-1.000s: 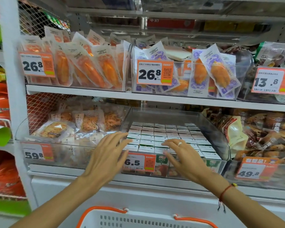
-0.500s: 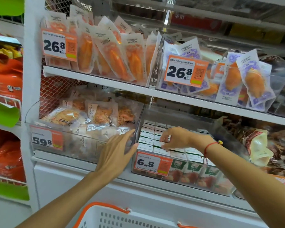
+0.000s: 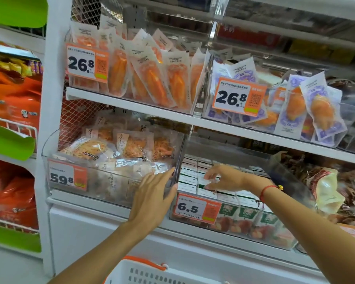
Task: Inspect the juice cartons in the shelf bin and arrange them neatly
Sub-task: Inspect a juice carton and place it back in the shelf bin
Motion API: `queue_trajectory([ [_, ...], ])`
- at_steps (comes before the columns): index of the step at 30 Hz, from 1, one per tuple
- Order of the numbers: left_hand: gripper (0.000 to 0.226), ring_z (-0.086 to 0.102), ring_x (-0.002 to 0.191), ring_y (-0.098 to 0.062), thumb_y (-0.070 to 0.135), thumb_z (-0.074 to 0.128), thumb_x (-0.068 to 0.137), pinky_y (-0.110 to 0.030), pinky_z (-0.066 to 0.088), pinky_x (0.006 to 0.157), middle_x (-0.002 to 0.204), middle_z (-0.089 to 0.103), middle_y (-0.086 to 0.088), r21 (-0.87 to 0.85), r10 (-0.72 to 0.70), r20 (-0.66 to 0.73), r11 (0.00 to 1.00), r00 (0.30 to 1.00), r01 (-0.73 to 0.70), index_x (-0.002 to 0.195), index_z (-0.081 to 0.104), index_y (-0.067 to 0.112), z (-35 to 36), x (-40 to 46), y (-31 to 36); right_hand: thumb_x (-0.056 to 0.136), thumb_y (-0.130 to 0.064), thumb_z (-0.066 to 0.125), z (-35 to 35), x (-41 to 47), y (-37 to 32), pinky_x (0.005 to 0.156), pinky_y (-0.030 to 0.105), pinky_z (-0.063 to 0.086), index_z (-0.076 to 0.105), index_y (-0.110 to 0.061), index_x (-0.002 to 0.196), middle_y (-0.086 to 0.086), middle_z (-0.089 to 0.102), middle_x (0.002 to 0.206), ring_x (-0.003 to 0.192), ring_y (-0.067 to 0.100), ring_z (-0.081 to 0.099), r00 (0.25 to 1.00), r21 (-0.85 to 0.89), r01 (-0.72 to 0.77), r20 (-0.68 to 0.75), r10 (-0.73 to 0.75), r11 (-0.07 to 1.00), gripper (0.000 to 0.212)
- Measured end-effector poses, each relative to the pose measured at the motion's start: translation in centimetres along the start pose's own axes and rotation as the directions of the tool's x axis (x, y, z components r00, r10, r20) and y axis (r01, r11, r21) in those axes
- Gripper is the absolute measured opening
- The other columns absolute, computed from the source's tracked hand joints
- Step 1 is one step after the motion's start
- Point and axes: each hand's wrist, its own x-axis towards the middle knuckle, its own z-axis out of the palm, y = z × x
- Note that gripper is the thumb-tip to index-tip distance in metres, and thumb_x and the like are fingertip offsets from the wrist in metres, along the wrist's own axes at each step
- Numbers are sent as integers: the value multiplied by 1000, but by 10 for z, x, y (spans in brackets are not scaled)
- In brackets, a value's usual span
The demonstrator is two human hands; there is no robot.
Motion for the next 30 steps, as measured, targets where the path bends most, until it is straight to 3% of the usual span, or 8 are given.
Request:
queue_trajectory([
  [3,52,41,137,-17,44,46,98,-33,22,118,140,55,9,9,-9,32,1000,999,8,147,38,30,0,2,-2,96,-32,58,-5,-9,2,103,34,43,51,-9,128,8,52,130,120,22,51,996,237,-32,-68,50,971,40],
  [6,52,42,136,-19,43,46,99,-33,20,118,140,55,6,3,-7,44,1000,999,7,148,38,28,-1,1,-1,98,-25,56,-4,-21,-1,101,39,45,49,-14,121,7,54,127,119,26,54,961,371,36,-267,69,928,27],
  [12,48,55,116,-16,38,44,100,-31,38,105,125,64,3,146,51,82,987,995,-62,146,39,24,-12,0,8,101,-34,45,8,-65,-26,84,34,46,49,-25,129,-3,55,124,107,16,53,735,41,201,-667,-123,979,30],
  [15,41,54,114,-15,36,44,100,-28,41,99,125,61,5,202,41,115,977,992,-64,140,45,24,-26,1,16,98,-39,43,11,-98,-40,85,20,44,53,-28,125,-9,56,121,108,6,52,671,149,265,-738,-72,953,31],
  [18,35,47,122,-13,33,45,100,-27,38,100,132,55,7,218,48,130,973,990,-76,133,51,24,-40,-4,37,92,-43,49,19,-132,-52,83,13,48,59,-33,110,-18,62,112,106,0,57,709,417,348,-703,55,840,23],
  [22,36,48,125,-13,40,41,101,-36,42,104,138,53,11,14,16,317,1000,948,-21,132,55,28,-53,-35,83,79,-42,61,52,-162,-63,70,23,58,68,-30,94,-19,68,100,97,7,65,773,732,353,-579,260,583,20],
  [25,39,55,119,-12,49,36,101,-37,45,101,134,57,14,-69,-38,516,994,856,86,133,52,36,-48,-63,103,74,-41,67,77,-171,-66,69,27,58,71,-23,92,-7,73,90,86,18,67,811,859,256,-441,384,444,25],
  [30,35,62,109,-3,29,50,100,-22,50,95,122,67,9,-401,-4,675,838,738,370,134,56,24,-40,-84,102,75,-37,71,88,-178,-65,65,18,56,71,-16,97,-7,76,92,87,6,71,833,950,177,-283,476,256,31],
])
